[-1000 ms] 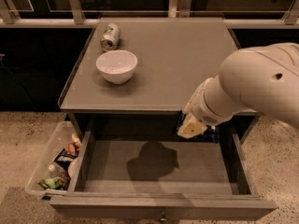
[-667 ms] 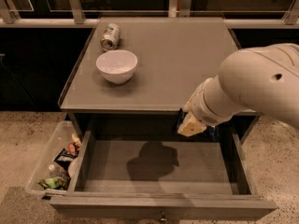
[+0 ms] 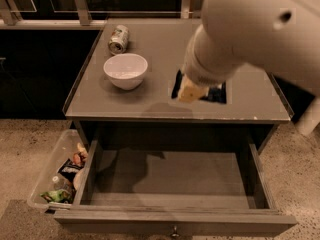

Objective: Pick rxbar blueberry from top drawer and place on counter

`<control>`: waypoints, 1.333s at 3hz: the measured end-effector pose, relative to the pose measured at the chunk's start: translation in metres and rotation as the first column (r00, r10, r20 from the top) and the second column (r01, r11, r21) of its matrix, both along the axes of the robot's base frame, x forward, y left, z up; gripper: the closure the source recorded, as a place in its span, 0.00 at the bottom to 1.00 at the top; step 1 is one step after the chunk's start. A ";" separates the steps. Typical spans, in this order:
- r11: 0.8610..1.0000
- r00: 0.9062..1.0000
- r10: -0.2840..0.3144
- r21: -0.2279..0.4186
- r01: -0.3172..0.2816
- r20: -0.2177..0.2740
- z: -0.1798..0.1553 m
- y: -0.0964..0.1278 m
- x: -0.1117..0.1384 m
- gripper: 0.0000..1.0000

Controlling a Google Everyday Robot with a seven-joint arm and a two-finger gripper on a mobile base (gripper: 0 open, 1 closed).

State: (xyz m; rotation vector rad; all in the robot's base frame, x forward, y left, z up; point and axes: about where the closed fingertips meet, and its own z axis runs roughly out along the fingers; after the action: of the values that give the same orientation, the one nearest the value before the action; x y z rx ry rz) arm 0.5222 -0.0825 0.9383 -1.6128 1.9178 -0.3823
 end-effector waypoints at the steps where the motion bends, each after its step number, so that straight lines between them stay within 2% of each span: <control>1: 0.997 0.999 0.037 -0.064 -0.035 0.023 0.047 0.020 0.026 1.00; 2: 0.995 0.998 0.056 -0.075 -0.059 -0.037 0.021 0.004 0.070 1.00; 3: 0.995 0.992 0.093 -0.030 -0.096 -0.082 -0.017 -0.010 0.112 1.00; 4: 0.991 0.985 0.120 0.066 -0.112 -0.123 -0.057 -0.025 0.117 1.00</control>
Offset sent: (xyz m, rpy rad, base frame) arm 0.1487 -0.0102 -0.0286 -0.0515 0.0887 0.1131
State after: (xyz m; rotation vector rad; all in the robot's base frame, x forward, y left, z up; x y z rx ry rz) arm 0.6388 -0.1076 0.8814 -1.7369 1.8969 -0.1783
